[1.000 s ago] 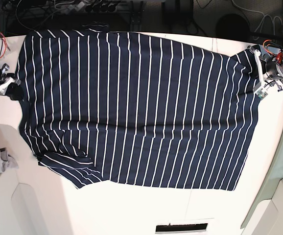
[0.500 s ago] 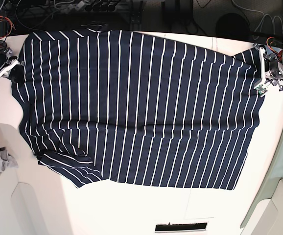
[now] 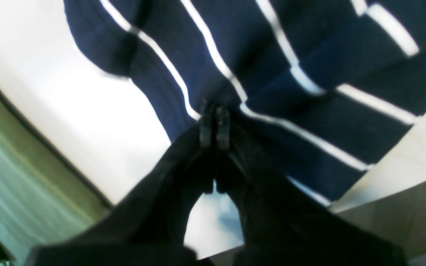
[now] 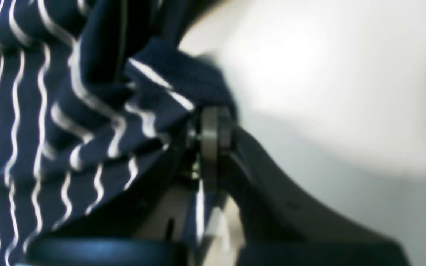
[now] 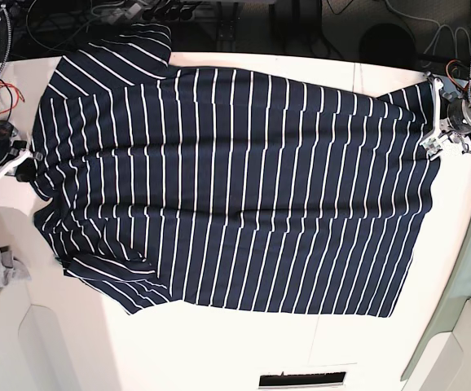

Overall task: Layout the t-shirt on the table in an organized manner, then fold the t-shirt properly
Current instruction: 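Pull the shirt corners apart with both grippers to straighten it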

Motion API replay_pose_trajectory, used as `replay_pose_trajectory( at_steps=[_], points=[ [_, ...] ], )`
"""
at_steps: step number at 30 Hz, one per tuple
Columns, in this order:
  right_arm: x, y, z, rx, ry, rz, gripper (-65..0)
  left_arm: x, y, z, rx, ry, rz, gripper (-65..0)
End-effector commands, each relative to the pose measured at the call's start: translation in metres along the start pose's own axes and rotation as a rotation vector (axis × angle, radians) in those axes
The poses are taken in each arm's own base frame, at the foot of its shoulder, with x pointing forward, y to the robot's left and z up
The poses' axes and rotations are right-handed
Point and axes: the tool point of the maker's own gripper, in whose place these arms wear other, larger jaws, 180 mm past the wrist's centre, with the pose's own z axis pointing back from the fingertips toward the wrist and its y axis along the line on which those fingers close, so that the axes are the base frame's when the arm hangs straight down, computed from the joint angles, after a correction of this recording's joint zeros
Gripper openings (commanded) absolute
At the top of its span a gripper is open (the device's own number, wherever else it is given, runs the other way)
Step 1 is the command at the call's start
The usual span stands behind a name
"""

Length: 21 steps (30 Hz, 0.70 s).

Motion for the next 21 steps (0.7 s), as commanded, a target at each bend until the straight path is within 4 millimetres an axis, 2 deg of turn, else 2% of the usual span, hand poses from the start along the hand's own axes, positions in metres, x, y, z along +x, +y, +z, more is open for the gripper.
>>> replay_pose_trajectory(
  at_steps=[1,4,9,11,14,16,21],
  points=[
    [0.028,-0.007,0.004,-0.013,-0.065,0.011,-65.0,0.008,0.01,0.004,0.02,-0.024,-0.001,-65.0],
    [0.035,-0.003,-0.004,-0.001,-0.06,0.014,-65.0,0.024,0.015,0.004,0.02,-0.068,0.029,-65.0],
    [0.045,0.004,-0.008,0.016,-0.072,0.024,-65.0,0.051,0.035,0.009,0.034,-0.126,0.1,-65.0],
    [0.052,0.004,-0.005,0.022,-0.094,0.022,-65.0,0.063,0.044,0.015,0.055,-0.144,0.129,-65.0],
    [0.062,0.006,0.002,0.046,-0.114,-0.007,-65.0,0.092,0.057,0.033,0.107,-0.242,0.131,-65.0],
    [0.06,0.014,0.005,0.078,-0.082,-0.031,-65.0,0.104,0.062,0.041,0.133,-0.28,0.122,-65.0],
    [0.044,0.041,0.009,0.155,-0.047,-0.02,-65.0,0.118,0.06,0.042,0.13,-0.358,0.138,-65.0]
  ],
)
